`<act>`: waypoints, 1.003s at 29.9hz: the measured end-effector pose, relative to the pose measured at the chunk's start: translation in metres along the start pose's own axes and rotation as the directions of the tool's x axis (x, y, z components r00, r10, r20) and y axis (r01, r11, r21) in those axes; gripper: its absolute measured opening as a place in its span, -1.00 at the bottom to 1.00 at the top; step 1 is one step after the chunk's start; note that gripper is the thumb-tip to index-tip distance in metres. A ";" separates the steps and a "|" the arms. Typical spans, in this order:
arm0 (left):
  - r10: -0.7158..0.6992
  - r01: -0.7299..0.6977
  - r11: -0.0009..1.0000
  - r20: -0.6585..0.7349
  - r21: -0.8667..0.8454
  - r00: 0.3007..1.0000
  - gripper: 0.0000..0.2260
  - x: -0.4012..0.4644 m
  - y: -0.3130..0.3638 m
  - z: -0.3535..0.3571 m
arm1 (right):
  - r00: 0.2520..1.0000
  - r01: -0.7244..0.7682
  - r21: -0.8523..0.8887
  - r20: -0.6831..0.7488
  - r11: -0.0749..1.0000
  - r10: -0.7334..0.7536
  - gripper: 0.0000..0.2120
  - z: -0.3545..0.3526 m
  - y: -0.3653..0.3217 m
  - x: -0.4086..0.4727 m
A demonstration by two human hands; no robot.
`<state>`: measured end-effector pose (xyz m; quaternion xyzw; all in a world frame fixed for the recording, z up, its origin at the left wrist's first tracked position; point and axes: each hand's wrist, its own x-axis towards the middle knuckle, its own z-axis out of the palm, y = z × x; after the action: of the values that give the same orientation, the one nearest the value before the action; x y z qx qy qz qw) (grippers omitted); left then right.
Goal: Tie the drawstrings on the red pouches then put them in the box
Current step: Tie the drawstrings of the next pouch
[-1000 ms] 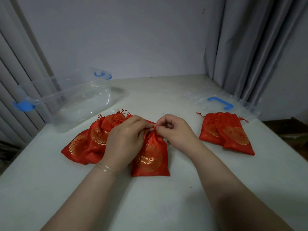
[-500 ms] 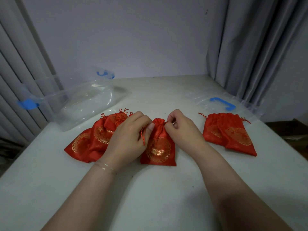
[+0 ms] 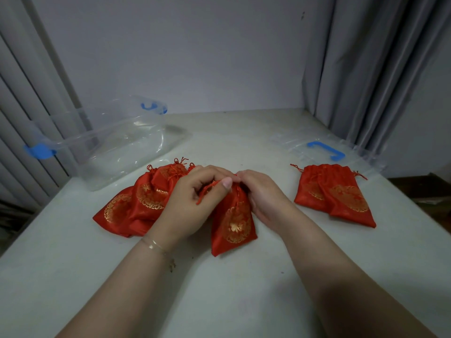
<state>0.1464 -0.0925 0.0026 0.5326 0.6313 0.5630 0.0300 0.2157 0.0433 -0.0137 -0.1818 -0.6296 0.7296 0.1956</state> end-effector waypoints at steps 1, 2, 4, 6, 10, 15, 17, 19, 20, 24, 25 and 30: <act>-0.027 0.027 0.999 -0.006 -0.040 1.000 -0.82 0.000 0.001 -0.002 | 0.999 0.049 -0.118 0.019 0.992 -0.047 -0.86 0.000 -0.001 -0.001; -0.061 0.059 0.994 -0.016 -0.091 0.998 -0.83 0.000 0.003 -0.003 | 0.997 0.078 -0.211 0.041 0.974 -0.071 -0.82 0.000 -0.001 -0.002; -0.126 0.115 0.975 -0.046 -0.188 0.991 -0.83 0.000 0.005 -0.005 | 0.992 0.123 -0.347 0.076 0.930 -0.102 -0.80 0.002 -0.001 -0.006; -0.179 0.160 0.965 -0.078 -0.209 0.981 -0.82 0.001 0.004 -0.007 | 0.980 0.198 -0.493 0.092 0.847 -0.176 -0.85 0.003 -0.003 -0.011; -0.306 0.285 0.946 -0.128 -0.155 0.944 -0.82 0.005 0.000 -0.009 | 0.923 0.330 -0.767 0.140 0.550 -0.358 -0.97 0.003 -0.002 -0.015; -0.392 0.393 0.919 -0.095 0.000 0.915 -0.92 0.006 -0.005 -0.011 | 0.878 0.392 -0.805 0.182 0.446 -0.442 -0.92 0.007 -0.005 -0.021; -0.408 0.408 0.913 -0.066 -0.002 0.911 -0.89 0.006 -0.005 -0.012 | 0.865 0.402 -0.826 0.200 0.395 -0.460 -0.90 0.009 -0.005 -0.021; -0.388 0.391 0.919 -0.060 0.050 0.920 -0.87 0.005 -0.004 -0.012 | 0.839 0.430 -0.836 0.232 0.340 -0.492 -0.90 0.012 -0.005 -0.023; -0.363 0.368 0.925 -0.061 0.092 0.930 -0.87 0.004 -0.005 -0.011 | 0.821 0.452 -0.838 0.256 0.307 -0.510 -0.91 0.013 -0.005 -0.024; -0.279 0.288 0.938 -0.075 0.192 0.957 -0.93 0.003 -0.006 -0.010 | 0.769 0.531 -0.796 0.309 0.290 -0.560 -0.96 0.011 -0.006 -0.020; -0.285 0.293 0.942 -0.076 0.160 0.956 -0.94 0.003 -0.004 -0.009 | 0.767 0.552 -0.753 0.290 0.359 -0.572 -0.95 0.009 -0.005 -0.018; -0.361 0.355 0.932 -0.084 -0.076 0.929 -0.93 0.003 -0.001 -0.005 | 0.877 0.463 -0.495 0.135 0.735 -0.462 -0.76 0.001 -0.005 -0.011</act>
<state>0.1409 -0.0936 0.0060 0.3796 0.7014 0.5918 0.1173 0.2247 0.0370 -0.0086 -0.0641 -0.8259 0.4639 0.3140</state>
